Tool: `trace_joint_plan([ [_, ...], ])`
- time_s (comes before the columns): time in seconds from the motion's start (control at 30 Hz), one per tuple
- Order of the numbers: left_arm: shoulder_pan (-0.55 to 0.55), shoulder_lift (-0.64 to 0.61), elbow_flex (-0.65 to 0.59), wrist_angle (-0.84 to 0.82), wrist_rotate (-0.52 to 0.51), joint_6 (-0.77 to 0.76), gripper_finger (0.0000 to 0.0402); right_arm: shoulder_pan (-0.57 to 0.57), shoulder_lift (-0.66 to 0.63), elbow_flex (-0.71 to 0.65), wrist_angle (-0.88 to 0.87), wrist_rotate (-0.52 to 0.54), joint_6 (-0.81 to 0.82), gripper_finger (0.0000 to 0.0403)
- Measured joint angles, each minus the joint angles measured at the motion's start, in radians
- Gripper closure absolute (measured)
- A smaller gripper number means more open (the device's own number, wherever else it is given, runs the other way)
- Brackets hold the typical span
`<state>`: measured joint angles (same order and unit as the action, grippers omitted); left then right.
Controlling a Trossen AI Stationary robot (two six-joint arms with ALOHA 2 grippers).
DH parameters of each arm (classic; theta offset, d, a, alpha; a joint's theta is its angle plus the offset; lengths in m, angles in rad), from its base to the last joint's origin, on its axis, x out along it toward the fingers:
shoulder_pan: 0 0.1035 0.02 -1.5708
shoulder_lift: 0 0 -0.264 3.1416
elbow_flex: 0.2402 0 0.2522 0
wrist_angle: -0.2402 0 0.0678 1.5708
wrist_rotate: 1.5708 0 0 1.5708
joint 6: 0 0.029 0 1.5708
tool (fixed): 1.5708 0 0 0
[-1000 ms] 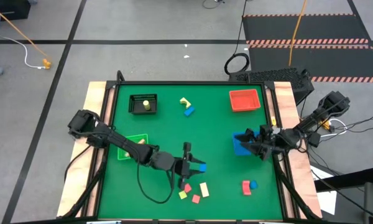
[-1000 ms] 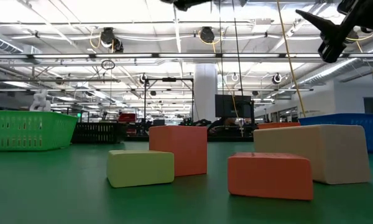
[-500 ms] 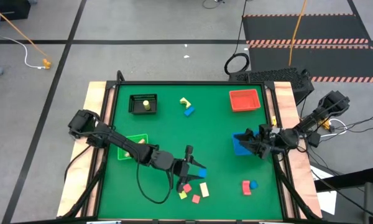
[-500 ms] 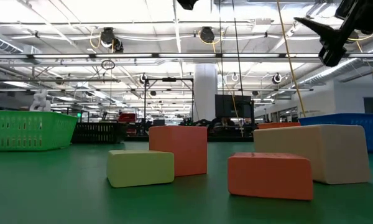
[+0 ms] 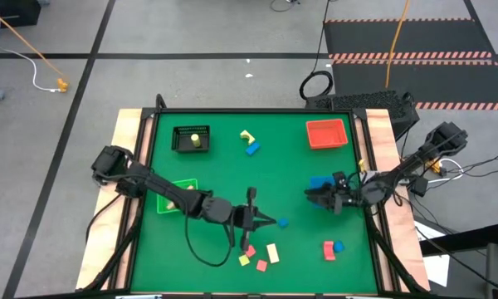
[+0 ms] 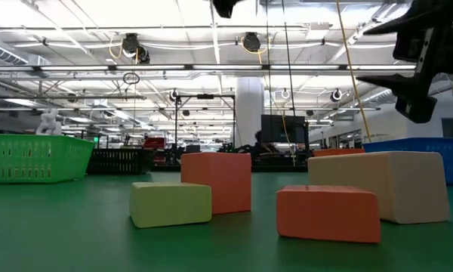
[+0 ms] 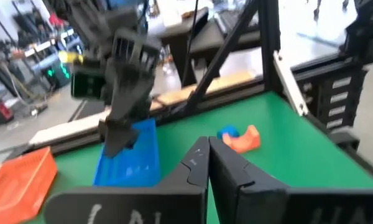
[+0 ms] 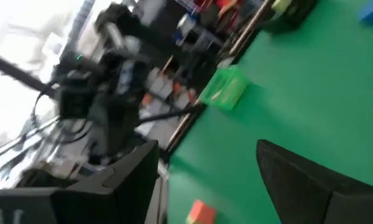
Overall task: Sort & place blocks by color
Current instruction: Put the blue block into the orange bin
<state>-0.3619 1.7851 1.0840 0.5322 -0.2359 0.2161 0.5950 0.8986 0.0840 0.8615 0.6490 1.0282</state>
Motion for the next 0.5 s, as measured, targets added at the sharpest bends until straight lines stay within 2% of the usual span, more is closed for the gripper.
trace_joint_plan([
  [0.1, 0.014, 0.0, 0.0, -0.054, 0.0, -0.041, 0.0399, 0.001, 0.011, 0.028, -0.054, -0.059, -0.041, 0.0152],
  [0.2, 0.023, 0.0, 0.0, -0.09, 0.001, -0.1, 0.0392, 0.004, 0.06, 0.063, -0.062, -0.105, -0.164, 0.0158],
  [0.5, 0.013, 0.0, 0.0, -0.149, 0.003, -0.23, 0.0398, 0.0, 0.352, 0.281, -0.234, -0.259, -0.502, 0.0165],
])
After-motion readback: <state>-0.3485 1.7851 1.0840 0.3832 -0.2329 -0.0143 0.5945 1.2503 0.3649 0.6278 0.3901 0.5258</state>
